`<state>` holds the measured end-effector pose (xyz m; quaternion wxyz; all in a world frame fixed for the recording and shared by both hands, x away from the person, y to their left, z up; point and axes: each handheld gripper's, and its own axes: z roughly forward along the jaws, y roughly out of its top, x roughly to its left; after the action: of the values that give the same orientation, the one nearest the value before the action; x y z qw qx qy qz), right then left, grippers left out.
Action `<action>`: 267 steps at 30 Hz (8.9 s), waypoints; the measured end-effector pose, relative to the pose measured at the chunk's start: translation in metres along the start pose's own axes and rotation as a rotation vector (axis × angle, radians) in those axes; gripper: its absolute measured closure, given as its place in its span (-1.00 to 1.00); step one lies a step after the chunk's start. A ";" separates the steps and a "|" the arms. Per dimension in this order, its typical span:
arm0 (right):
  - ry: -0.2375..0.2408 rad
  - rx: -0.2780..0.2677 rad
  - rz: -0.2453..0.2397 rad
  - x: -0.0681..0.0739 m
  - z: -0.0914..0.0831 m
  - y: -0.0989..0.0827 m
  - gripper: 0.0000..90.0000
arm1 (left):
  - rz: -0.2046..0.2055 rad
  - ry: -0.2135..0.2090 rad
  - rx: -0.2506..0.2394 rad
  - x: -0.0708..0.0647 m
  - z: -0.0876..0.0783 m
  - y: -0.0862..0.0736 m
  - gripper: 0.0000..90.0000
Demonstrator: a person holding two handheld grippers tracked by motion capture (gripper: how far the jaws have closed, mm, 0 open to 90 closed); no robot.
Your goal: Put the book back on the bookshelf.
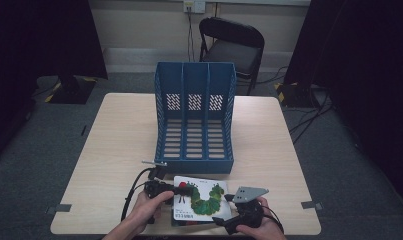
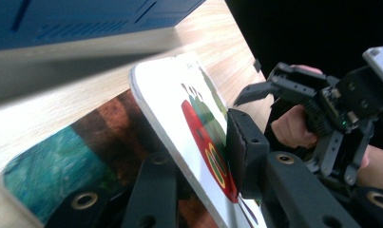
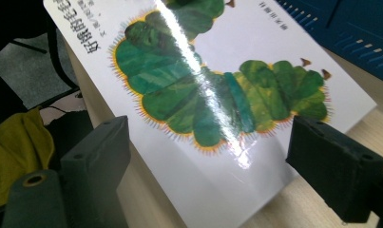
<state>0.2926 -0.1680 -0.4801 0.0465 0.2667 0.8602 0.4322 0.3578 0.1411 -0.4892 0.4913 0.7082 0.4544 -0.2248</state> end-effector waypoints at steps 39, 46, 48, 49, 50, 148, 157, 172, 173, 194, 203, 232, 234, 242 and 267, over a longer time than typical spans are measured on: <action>-0.030 0.018 0.190 -0.036 0.001 -0.002 -0.67 | 0.250 0.075 0.045 -0.018 -0.002 -0.006 0.45; -0.026 0.041 0.194 -0.037 0.004 -0.003 -0.67 | 0.326 0.071 0.034 -0.025 -0.002 -0.005 0.51; -0.025 0.044 0.190 -0.037 0.005 -0.003 -0.67 | 0.349 0.072 0.031 -0.028 -0.003 -0.005 0.51; -0.022 0.046 0.192 -0.037 0.005 -0.003 -0.67 | 0.356 0.072 0.029 -0.029 -0.002 -0.005 0.51; -0.021 0.047 0.195 -0.037 0.005 -0.003 -0.68 | 0.347 0.067 0.029 -0.029 -0.002 -0.004 0.51; 0.196 -0.149 0.009 -0.029 -0.038 0.015 0.66 | 0.450 0.284 -0.070 -0.031 -0.052 -0.018 -0.02; 0.201 -0.145 -0.012 -0.025 -0.038 0.016 0.66 | 0.521 0.333 0.013 -0.025 -0.028 -0.015 -0.04; 0.141 -0.071 -0.051 -0.008 -0.014 0.017 0.52 | 0.567 0.349 0.028 -0.029 -0.027 -0.020 0.18; 0.148 -0.065 -0.052 -0.008 -0.013 0.017 0.48 | 0.550 0.335 0.017 -0.027 -0.027 -0.021 0.18; 0.075 -0.032 -0.127 -0.005 -0.014 0.014 0.67 | 0.538 0.354 0.014 -0.026 -0.020 -0.020 0.23; 0.101 0.007 -0.072 -0.006 -0.002 0.011 0.52 | 0.528 0.352 0.012 -0.026 -0.019 -0.020 0.22; 0.073 -0.062 -0.067 -0.006 -0.019 0.017 0.69 | 0.497 0.346 0.000 -0.025 -0.022 -0.018 0.13; 0.076 -0.068 -0.070 -0.006 -0.021 0.018 0.69 | 0.494 0.348 -0.004 -0.024 -0.022 -0.018 0.13; 0.083 -0.034 -0.102 -0.007 -0.016 0.015 0.68 | 0.522 0.318 0.038 -0.023 -0.010 -0.016 0.14; 0.083 -0.033 -0.109 -0.005 -0.002 0.019 0.69 | 0.546 0.336 0.059 -0.027 -0.007 -0.021 0.23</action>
<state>0.3038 -0.1627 -0.4653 0.0386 0.2006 0.8675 0.4536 0.3263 0.1380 -0.4762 0.4308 0.8452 0.3155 0.0225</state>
